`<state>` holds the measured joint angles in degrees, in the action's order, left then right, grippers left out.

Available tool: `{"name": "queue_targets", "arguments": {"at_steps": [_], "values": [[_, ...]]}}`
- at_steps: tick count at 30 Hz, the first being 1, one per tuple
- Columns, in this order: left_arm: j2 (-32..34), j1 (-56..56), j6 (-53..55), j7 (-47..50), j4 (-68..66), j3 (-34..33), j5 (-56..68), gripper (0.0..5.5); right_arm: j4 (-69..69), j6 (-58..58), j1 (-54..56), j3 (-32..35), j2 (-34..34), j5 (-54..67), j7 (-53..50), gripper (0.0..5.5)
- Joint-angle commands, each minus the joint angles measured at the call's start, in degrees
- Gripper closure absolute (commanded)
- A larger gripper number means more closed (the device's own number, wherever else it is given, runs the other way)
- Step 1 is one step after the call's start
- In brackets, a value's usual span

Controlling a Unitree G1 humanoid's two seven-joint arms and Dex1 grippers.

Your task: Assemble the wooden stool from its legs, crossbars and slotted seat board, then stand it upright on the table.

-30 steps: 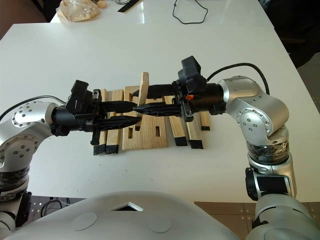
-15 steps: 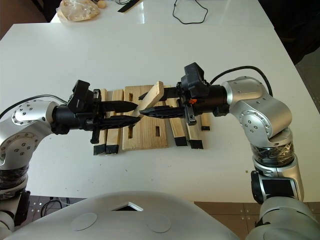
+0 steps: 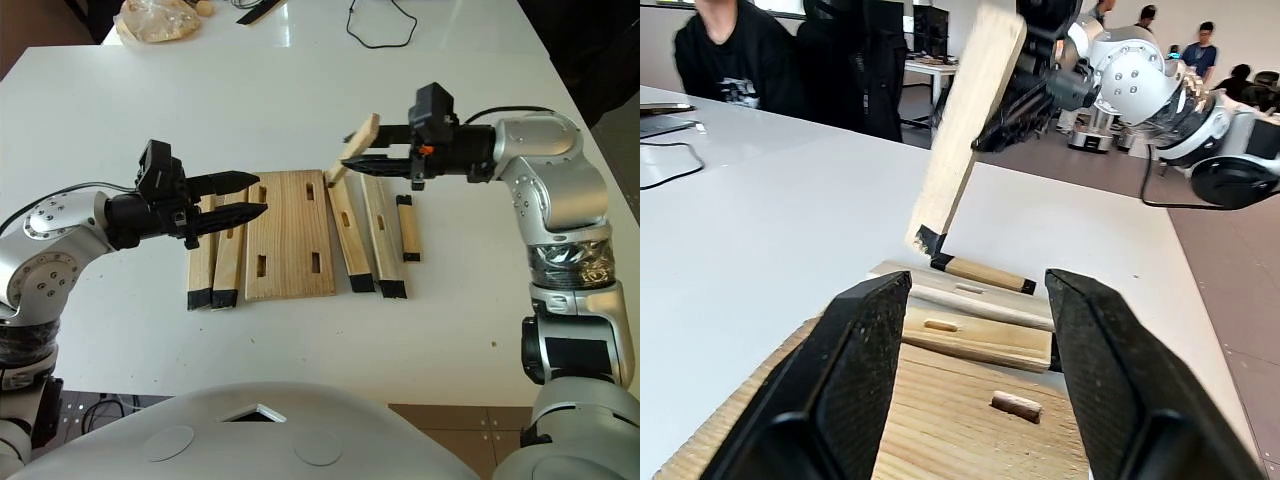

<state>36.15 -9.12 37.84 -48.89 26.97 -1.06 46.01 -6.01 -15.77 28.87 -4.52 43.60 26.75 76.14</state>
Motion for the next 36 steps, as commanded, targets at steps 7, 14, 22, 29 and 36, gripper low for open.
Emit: {"name": "queue_targets", "arguments": {"at_steps": [7, 14, 22, 29, 36], "values": [[-2.53, 3.59, -1.68, 3.74, 1.25, -0.71, -1.67, 3.00, -17.89, 18.76, -0.36, -4.12, 1.85, -12.84, 8.00, 4.22], [-2.80, 4.57, -1.51, 4.49, 2.07, -0.24, -2.13, 3.00, -21.34, 25.90, -1.66, -4.62, 1.60, -15.84, 8.30, 4.22], [-2.11, 5.23, -0.93, 4.56, 2.94, -0.74, -1.78, 3.00, -16.41, 26.07, -7.31, -5.56, 4.23, -14.43, 11.77, 4.22], [-2.18, 6.37, -1.04, 4.88, 3.49, -0.76, -2.11, 3.00, -14.80, 23.34, -8.00, -6.25, 5.38, -14.03, 13.50, 4.22], [-2.71, 5.50, -0.88, 5.11, 3.12, 0.76, -2.83, 3.00, -21.78, 14.88, -4.31, -9.98, 2.38, -13.19, 16.14, 4.22]]}}
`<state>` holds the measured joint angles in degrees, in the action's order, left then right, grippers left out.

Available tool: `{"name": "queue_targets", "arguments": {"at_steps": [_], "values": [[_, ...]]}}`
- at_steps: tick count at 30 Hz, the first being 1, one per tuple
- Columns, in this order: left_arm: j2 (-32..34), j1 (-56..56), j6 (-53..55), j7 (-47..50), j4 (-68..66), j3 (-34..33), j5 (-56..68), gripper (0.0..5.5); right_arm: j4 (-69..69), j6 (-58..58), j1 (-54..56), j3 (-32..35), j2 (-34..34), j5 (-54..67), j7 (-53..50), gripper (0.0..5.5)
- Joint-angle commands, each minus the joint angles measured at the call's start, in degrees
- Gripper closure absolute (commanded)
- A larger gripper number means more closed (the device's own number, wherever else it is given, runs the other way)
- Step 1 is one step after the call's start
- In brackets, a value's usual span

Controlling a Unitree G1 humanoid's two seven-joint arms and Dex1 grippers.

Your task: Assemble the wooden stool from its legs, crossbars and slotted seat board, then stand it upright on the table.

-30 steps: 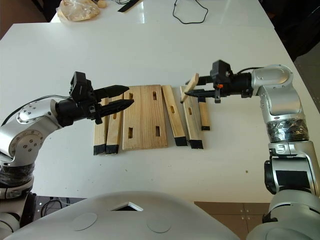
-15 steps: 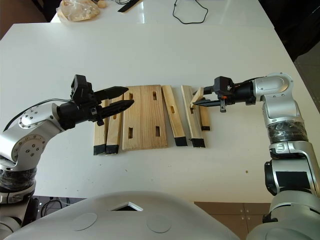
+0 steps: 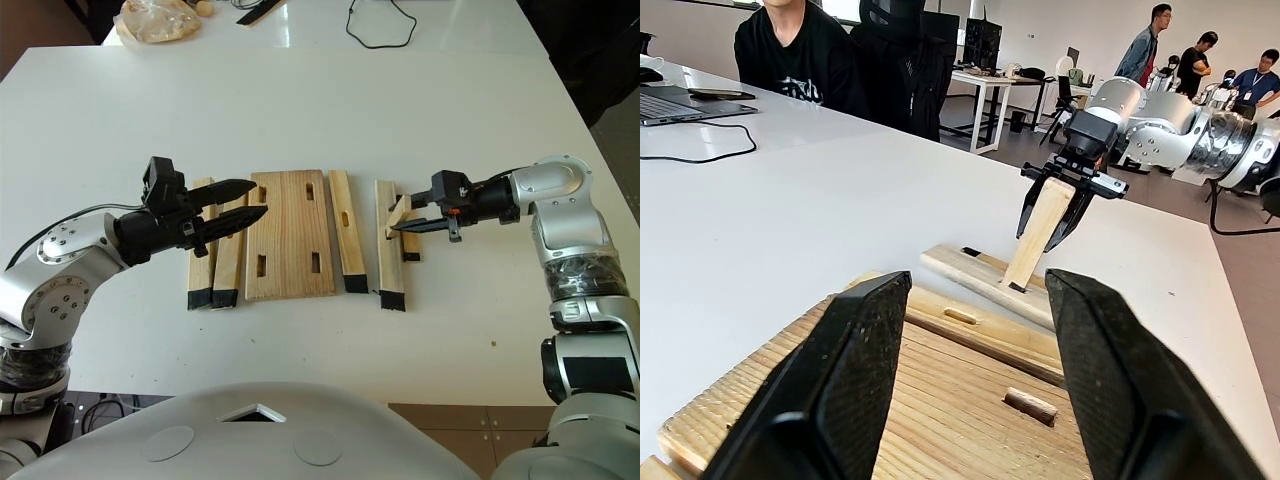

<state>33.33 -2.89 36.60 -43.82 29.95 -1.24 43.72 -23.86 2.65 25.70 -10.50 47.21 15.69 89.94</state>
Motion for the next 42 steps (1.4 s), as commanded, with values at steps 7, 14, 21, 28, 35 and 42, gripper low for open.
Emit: {"name": "queue_targets", "arguments": {"at_steps": [7, 14, 21, 28, 35, 42], "values": [[1.00, -0.48, 1.64, -0.02, 0.79, 1.06, -0.02, 3.00, -12.34, 1.45, -2.93, -6.61, -0.52, -5.77, 2.43, 4.22], [1.11, -0.28, 1.95, 0.04, 1.02, 1.32, -0.63, 3.00, -16.72, 7.31, -4.58, -8.34, -0.24, -8.61, 1.80, 4.22], [1.09, 0.12, 1.79, 0.00, 1.10, 1.87, -1.15, 3.00, -11.77, 6.10, -3.31, -7.86, -1.08, -6.13, 1.96, 4.22], [1.18, -0.23, 1.47, -0.35, 0.38, 2.33, -2.00, 3.00, -7.76, 1.75, -2.05, -5.77, -2.55, -3.96, -0.90, 3.56], [1.12, -0.44, 1.04, -0.78, -0.20, 2.29, -2.65, 3.00, -9.70, 2.55, -2.05, -3.11, -4.79, -5.31, -4.82, 2.61], [1.13, 0.63, 0.62, -0.65, 0.14, 1.92, -3.24, 3.00, 7.35, -11.70, -3.45, 6.72, -1.76, 7.74, -3.47, 2.61]]}}
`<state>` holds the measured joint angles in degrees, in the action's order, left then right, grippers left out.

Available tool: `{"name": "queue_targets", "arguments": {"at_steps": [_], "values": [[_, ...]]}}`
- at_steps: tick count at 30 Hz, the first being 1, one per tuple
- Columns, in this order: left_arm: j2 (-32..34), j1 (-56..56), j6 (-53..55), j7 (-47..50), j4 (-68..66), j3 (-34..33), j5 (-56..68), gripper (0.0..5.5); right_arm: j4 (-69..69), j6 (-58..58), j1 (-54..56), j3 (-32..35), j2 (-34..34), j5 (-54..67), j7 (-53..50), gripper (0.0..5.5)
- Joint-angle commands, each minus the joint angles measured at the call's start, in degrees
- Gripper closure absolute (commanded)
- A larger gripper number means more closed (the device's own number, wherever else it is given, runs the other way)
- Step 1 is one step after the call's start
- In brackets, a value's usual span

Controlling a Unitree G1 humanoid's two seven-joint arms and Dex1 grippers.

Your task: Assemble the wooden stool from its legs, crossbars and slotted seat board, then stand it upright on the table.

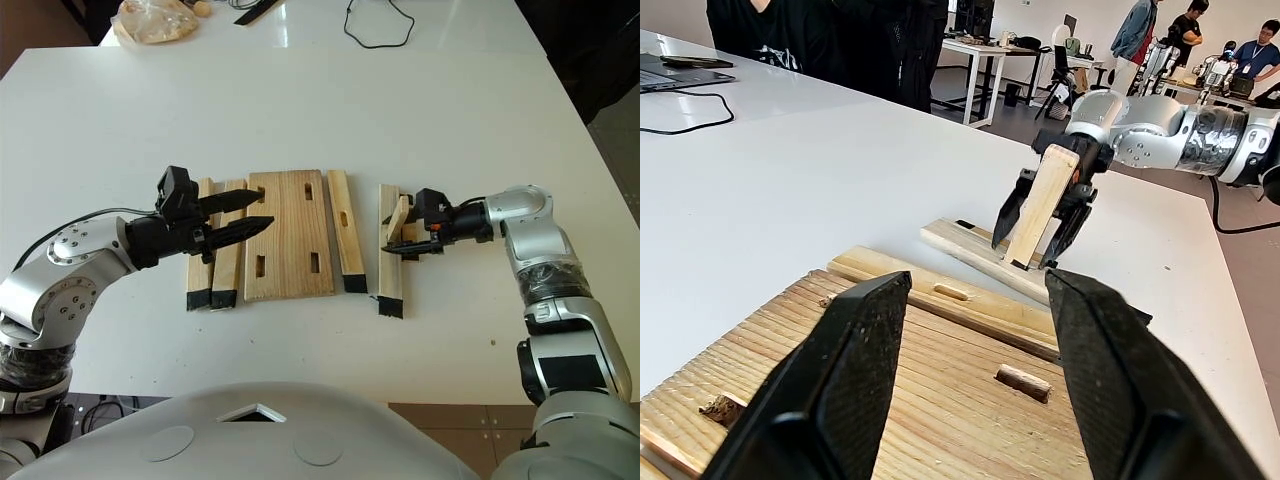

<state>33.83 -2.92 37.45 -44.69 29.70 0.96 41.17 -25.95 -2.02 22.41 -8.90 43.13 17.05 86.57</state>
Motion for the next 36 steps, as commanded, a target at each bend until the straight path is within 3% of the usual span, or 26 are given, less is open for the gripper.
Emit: {"name": "queue_targets", "arguments": {"at_steps": [1, 6, 12, 19, 26, 29, 31, 36], "values": [[0.57, 0.96, -0.31, 0.27, 0.60, -0.32, -0.74, 3.00, 12.31, -9.31, -0.33, 6.46, 2.74, 8.10, -0.62, 2.61], [0.34, 1.26, -0.73, 0.30, 0.77, -0.24, -0.92, 3.00, 25.26, -20.34, -0.93, 11.46, 3.63, 16.83, -3.52, 2.61], [-0.27, 0.38, -0.88, 0.61, 0.32, 0.53, -1.39, 3.00, 35.66, -27.54, 1.80, 12.92, -2.23, 23.42, -14.02, 2.61], [-0.57, 1.14, -1.31, 1.13, -0.04, 0.30, -1.65, 3.00, 35.33, -30.11, 3.95, 14.81, -3.83, 26.07, -18.35, 2.61], [-1.26, 1.68, -1.85, 1.67, -0.04, 0.96, -2.20, 3.00, 33.17, -36.97, 11.66, 21.13, -7.94, 35.97, -27.42, 2.61], [-1.09, 1.82, -2.03, 1.56, -0.29, 0.75, -2.13, 3.00, 33.62, -34.01, 7.85, 18.71, -6.91, 31.80, -25.21, 2.61], [-1.15, 1.94, -2.20, 1.62, -0.42, 0.74, -2.25, 3.00, 30.39, -28.17, 2.34, 13.36, -5.79, 24.19, -21.28, 2.61], [-1.64, 1.82, -2.75, 1.32, -0.99, 2.22, -3.14, 3.00, 9.94, -7.26, -7.48, 3.09, -8.89, 5.30, -20.36, 2.61]]}}
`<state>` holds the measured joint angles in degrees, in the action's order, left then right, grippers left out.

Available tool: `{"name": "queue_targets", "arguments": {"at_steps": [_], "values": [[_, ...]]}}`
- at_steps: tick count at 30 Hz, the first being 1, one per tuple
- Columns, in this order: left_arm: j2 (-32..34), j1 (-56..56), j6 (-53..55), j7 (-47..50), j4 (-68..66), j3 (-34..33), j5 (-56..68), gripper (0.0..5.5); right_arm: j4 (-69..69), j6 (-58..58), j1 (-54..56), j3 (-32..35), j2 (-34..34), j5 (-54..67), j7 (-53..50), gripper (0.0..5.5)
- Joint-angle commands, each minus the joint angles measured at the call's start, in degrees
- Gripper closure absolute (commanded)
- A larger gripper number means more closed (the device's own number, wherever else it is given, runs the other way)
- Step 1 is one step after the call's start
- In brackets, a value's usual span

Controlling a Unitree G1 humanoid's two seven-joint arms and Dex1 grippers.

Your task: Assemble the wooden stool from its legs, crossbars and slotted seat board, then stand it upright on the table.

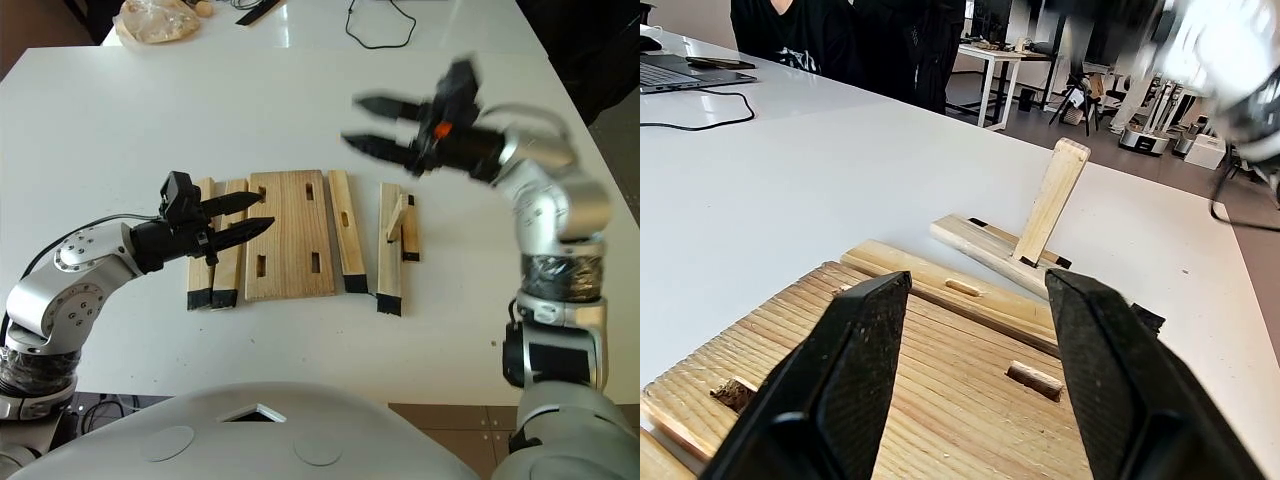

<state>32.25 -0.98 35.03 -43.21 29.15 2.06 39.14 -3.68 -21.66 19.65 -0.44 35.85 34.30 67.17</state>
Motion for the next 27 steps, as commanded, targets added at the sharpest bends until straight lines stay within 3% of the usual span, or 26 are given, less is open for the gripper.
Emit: {"name": "queue_targets", "arguments": {"at_steps": [1, 6, 12, 17, 22, 27], "values": [[0.04, -0.23, -0.30, -0.45, -0.56, 1.24, -1.18, 3.00, -14.42, 14.79, -4.95, -4.97, -2.35, -12.76, -1.73, 2.61], [0.30, 0.65, -0.20, -0.52, -0.36, 0.15, -1.02, 3.00, -6.54, 8.65, -0.47, 1.27, -2.44, -2.28, -3.39, 2.61], [-0.62, 2.00, -0.92, 0.28, 0.39, 0.45, -1.45, 3.00, 17.51, -14.56, -4.55, 7.43, 3.53, 20.38, -2.83, 2.61], [-0.73, 2.56, -1.27, 0.57, 0.67, 0.35, -1.44, 3.00, 25.59, -14.99, -11.95, 6.87, 7.16, 18.47, -0.54, 2.61], [-0.86, 2.36, -1.51, 0.56, 0.35, 0.39, -1.66, 3.00, 22.71, -13.77, -9.33, 6.80, 7.57, 15.40, -0.34, 2.61], [-0.88, 2.89, -1.84, 0.64, 0.64, 0.89, -2.05, 3.00, 24.29, -8.80, -19.91, -1.09, 12.90, 4.60, 5.47, 2.61]]}}
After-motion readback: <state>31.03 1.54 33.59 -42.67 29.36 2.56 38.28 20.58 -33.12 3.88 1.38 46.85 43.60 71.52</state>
